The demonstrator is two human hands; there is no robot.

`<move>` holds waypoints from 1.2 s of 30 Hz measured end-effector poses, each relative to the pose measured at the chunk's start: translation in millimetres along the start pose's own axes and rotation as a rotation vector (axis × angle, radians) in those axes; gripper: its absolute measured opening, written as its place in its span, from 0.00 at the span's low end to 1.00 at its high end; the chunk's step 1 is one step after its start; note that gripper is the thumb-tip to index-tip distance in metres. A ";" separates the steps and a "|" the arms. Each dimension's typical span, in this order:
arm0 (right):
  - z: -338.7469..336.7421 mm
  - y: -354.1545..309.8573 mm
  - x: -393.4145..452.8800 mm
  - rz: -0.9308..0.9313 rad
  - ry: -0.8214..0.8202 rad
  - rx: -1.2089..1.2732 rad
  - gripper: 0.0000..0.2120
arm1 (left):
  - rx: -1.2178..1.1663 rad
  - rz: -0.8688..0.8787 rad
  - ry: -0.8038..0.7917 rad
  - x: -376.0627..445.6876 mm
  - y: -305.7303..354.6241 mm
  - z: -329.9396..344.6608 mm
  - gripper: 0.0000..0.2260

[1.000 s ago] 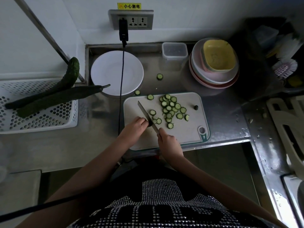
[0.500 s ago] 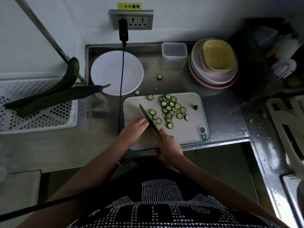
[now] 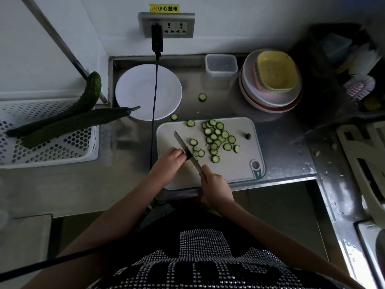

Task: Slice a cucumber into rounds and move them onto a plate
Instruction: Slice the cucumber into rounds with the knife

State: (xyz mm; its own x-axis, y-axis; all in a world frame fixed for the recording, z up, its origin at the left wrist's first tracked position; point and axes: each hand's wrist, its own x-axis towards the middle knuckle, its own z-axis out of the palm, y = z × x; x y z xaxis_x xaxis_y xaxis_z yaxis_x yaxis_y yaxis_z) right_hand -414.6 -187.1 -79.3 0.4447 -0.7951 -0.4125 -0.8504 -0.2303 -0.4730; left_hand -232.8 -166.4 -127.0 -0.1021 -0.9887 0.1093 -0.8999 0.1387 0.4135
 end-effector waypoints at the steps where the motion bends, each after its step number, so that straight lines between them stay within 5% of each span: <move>1: 0.0 -0.1 0.1 -0.002 -0.001 0.000 0.06 | -0.006 -0.008 -0.006 0.0 -1.1 1.3 0.18; 21: 2.3 3.0 3.7 0.059 -0.068 -0.028 0.05 | 0.025 -0.019 0.006 0.8 -0.4 1.6 0.20; 26: -5.5 5.4 -4.9 0.031 0.046 0.045 0.06 | -0.026 -0.007 0.028 2.5 0.6 0.8 0.15; 36: -3.8 5.8 -3.1 0.030 0.019 0.026 0.07 | -0.030 0.012 0.045 5.0 -0.5 4.0 0.11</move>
State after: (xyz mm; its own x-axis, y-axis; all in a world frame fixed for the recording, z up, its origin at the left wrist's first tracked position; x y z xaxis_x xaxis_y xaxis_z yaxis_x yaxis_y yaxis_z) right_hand -422.0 -188.1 -77.8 0.4135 -0.8119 -0.4122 -0.8558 -0.1920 -0.4804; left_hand -234.6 -171.6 -130.2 -0.0929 -0.9837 0.1542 -0.8854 0.1525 0.4391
